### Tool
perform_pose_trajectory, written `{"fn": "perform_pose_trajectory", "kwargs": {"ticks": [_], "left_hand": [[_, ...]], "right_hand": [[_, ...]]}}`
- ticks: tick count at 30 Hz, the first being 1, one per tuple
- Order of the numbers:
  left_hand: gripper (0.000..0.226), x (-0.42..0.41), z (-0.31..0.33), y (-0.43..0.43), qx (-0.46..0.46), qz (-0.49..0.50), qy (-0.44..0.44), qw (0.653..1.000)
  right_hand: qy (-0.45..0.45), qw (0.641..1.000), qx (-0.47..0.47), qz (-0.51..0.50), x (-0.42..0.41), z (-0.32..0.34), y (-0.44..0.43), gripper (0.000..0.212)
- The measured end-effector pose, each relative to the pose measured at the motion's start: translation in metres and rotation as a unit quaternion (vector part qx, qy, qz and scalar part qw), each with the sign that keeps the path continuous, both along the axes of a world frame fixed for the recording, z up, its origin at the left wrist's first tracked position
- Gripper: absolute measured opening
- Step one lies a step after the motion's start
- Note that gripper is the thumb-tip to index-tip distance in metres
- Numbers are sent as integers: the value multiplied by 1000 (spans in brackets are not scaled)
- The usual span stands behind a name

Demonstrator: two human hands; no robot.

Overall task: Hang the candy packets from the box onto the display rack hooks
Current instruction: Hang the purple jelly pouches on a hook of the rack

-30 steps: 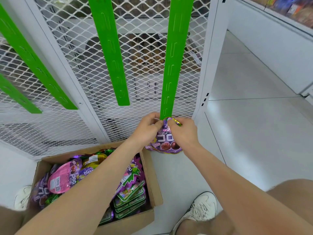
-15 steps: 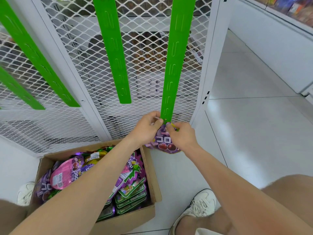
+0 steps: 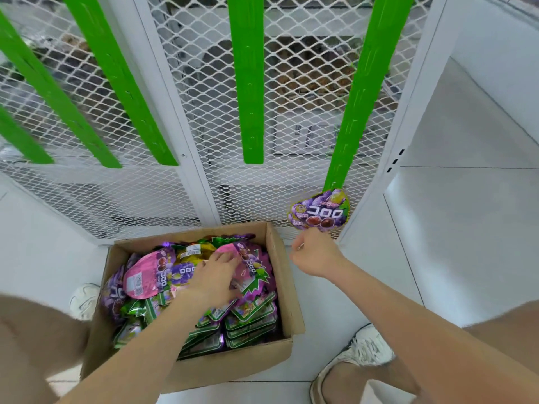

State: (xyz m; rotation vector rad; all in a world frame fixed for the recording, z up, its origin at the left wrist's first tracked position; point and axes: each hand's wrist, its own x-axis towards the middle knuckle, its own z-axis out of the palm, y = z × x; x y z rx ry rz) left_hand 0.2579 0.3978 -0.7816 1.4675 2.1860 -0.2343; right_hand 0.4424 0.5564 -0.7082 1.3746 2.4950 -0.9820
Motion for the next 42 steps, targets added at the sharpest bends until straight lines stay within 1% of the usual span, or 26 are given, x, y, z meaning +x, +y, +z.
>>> {"fn": "perform_pose_trajectory", "kwargs": {"ticks": [2, 4, 5, 7, 9, 11, 12, 13, 14, 16, 18, 20, 21, 23, 24, 26, 28, 30, 31, 32, 33, 35, 37, 39, 40, 42], "left_hand": [[85, 2, -6, -2, 18, -33, 55, 998], [70, 4, -10, -2, 54, -65, 107, 991], [60, 3, -12, -3, 69, -75, 120, 988], [43, -1, -13, -3, 112, -64, 101, 986], [35, -6, -8, -2, 179, -20, 46, 983], [31, -9, 2, 3, 255, 49, -62, 964], [31, -10, 9, 6, 281, 85, -124, 948], [31, -11, 16, 9, 292, 118, -180, 932], [29, -11, 26, 12, 296, 146, -230, 916], [22, -10, 40, 17, 312, 205, -324, 869], [19, -6, 56, 19, 332, 274, -396, 811], [14, -5, 66, 21, 335, 329, -434, 769], [16, -5, 69, 21, 331, 340, -444, 759], [39, -7, 73, 21, 319, 334, -455, 761], [43, -6, 73, 21, 317, 328, -463, 760], [27, -3, 75, 21, 337, 320, -487, 739], [15, 4, 78, 23, 364, 339, -506, 705], [13, 12, 81, 29, 372, 375, -520, 672], [14, 16, 85, 32, 365, 382, -525, 667], [15, 22, 87, 37, 355, 383, -527, 671], [16, 27, 89, 43, 349, 376, -515, 687], [26, 38, 94, 56, 368, 326, -425, 760], [41, 46, 97, 71, 404, 233, -302, 831], [50, 55, 108, 90, 429, 148, -249, 856], [56, 59, 116, 101, 429, 127, -252, 858], [62, 62, 131, 124, 412, 122, -284, 857]], "right_hand": [[-7, 999, -6, 49, -11, 0, -12, 25], [-27, 997, -15, 74, -20, -5, -18, 24], [-41, 995, -17, 89, -22, -7, -19, 22], [-59, 994, -13, 93, -26, -12, -21, 27], [-65, 994, -27, 84, -30, -16, -19, 30], [-58, 995, -13, 79, -31, -13, -16, 8], [-40, 997, -11, 66, -31, -18, -13, 26], [-16, 998, -3, 61, -32, -16, -12, 44], [19, 999, 4, 50, -33, -13, -11, 48], [58, 998, 17, 34, -33, -7, -8, 22], [98, 995, -3, 0, -31, -3, -2, 35], [153, 987, -38, -23, -27, -1, 0, 47], [183, 981, -63, -29, -23, -6, 4, 57], [235, 964, -108, -59, -15, -9, 7, 66], [261, 954, -131, -76, -12, 0, 2, 60], [310, 928, -177, -108, -10, 31, -11, 37], [347, 900, -225, -135, -7, 40, -13, 20], [373, 878, -253, -161, -3, 40, -11, 22], [385, 872, -248, -173, -1, 40, -8, 26], [391, 873, -227, -182, 1, 41, -5, 29], [396, 879, -192, -185, 4, 41, 1, 33], [383, 899, -110, -185, 11, 42, 14, 39], [375, 904, -46, -201, 19, 41, 33, 41], [371, 896, 1, -242, 28, 44, 51, 52], [370, 895, 21, -248, 31, 46, 60, 56], [359, 903, 72, -226, 33, 55, 73, 47]]}}
